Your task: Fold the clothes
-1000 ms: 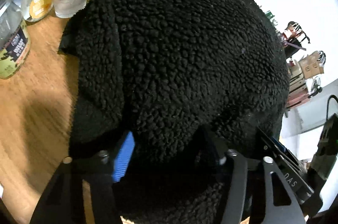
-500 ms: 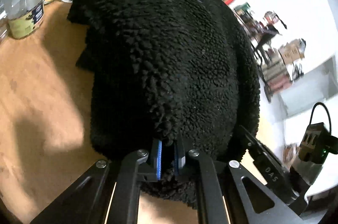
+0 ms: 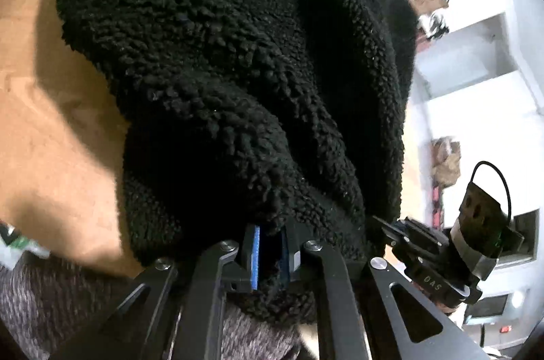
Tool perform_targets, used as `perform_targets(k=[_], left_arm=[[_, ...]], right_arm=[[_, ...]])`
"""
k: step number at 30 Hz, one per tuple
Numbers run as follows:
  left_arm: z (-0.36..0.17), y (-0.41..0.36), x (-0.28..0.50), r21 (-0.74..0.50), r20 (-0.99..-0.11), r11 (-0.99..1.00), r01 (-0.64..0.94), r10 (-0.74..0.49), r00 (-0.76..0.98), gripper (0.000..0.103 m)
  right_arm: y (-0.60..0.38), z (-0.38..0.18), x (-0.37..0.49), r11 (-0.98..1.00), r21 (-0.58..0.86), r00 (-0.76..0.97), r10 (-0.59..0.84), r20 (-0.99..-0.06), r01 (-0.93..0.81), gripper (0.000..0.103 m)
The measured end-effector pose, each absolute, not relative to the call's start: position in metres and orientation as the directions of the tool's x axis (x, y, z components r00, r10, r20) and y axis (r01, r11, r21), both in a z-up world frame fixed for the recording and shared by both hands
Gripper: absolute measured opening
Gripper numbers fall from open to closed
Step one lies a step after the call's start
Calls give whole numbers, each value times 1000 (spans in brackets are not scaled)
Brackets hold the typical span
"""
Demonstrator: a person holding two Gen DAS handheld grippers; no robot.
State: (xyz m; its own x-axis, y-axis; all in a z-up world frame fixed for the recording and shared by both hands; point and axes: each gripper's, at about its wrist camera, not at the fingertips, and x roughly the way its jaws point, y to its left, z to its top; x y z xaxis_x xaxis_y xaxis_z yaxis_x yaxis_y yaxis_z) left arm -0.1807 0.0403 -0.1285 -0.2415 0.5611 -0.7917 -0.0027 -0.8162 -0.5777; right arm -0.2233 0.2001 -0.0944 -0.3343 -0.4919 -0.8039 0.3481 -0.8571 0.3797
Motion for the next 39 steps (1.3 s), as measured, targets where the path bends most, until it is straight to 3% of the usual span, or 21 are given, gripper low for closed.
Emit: perform_targets(k=[2, 4, 6, 9, 11, 13, 17, 20, 21, 23, 25, 27, 28, 30, 31, 34, 36, 39], left_arm=[[-130, 38, -177, -558, -816, -829, 39, 540, -208, 19], [-124, 30, -175, -548, -827, -832, 81, 526, -198, 32], [-100, 15, -170, -560, -809, -825, 80, 523, -270, 58], [-60, -7, -169, -578, -765, -813, 65, 513, -388, 74], [-33, -21, -172, -590, -727, -806, 51, 503, -467, 78], [-21, -10, -181, -514, -747, -855, 66, 408, -526, 79], [-39, 7, -264, -294, -879, -946, 135, 211, -428, 79], [-82, 2, -313, -203, -935, -952, 228, 120, -334, 79], [-97, 2, -318, -192, -945, -948, 253, 109, -309, 79], [-127, 3, -328, -168, -962, -939, 300, 90, -257, 79], [-129, 7, -320, -158, -945, -949, 271, 65, -321, 77], [-125, 9, -312, -178, -936, -952, 247, 86, -343, 51], [-122, 10, -307, -189, -931, -953, 235, 97, -352, 46], [-114, 13, -296, -229, -925, -944, 236, 136, -354, 20], [-109, 15, -290, -257, -920, -937, 236, 162, -357, 17], [-98, 38, -264, -353, -890, -924, 149, 282, -360, 12], [-92, 65, -242, -348, -883, -937, 42, 312, -351, 11], [-86, 101, -212, -310, -882, -947, -80, 318, -347, 10]], right_arm=[[201, -97, -218, -865, 366, -331, -476, -815, 343, 22], [209, -92, -225, -880, 340, -354, -450, -820, 332, 50], [219, -76, -230, -889, 319, -393, -436, -809, 329, 57], [240, -35, -237, -917, 214, -539, -374, -754, 337, 68], [249, -14, -249, -926, 167, -607, -351, -712, 339, 78], [242, -2, -267, -927, 132, -637, -340, -692, 351, 84], [195, -3, -315, -888, 133, -605, -403, -687, 440, 89], [155, -35, -356, -867, 162, -506, -415, -756, 471, 89], [142, -49, -369, -868, 165, -469, -403, -786, 469, 86], [128, -80, -385, -911, 114, -419, -290, -860, 397, 71], [119, -105, -385, -941, 34, -422, -184, -888, 338, 48], [122, -111, -373, -938, 40, -486, -215, -847, 345, 39], [129, -109, -368, -939, 63, -501, -237, -832, 340, 32], [152, -100, -356, -937, 159, -517, -306, -800, 310, 21], [167, -93, -347, -937, 199, -528, -327, -783, 286, 13], [212, -75, -314, -949, 237, -582, -316, -749, 209, 9], [242, -66, -283, -967, 207, -608, -253, -753, 146, 8], [279, -67, -236, -998, 58, -596, -46, -801, 0, 0]])
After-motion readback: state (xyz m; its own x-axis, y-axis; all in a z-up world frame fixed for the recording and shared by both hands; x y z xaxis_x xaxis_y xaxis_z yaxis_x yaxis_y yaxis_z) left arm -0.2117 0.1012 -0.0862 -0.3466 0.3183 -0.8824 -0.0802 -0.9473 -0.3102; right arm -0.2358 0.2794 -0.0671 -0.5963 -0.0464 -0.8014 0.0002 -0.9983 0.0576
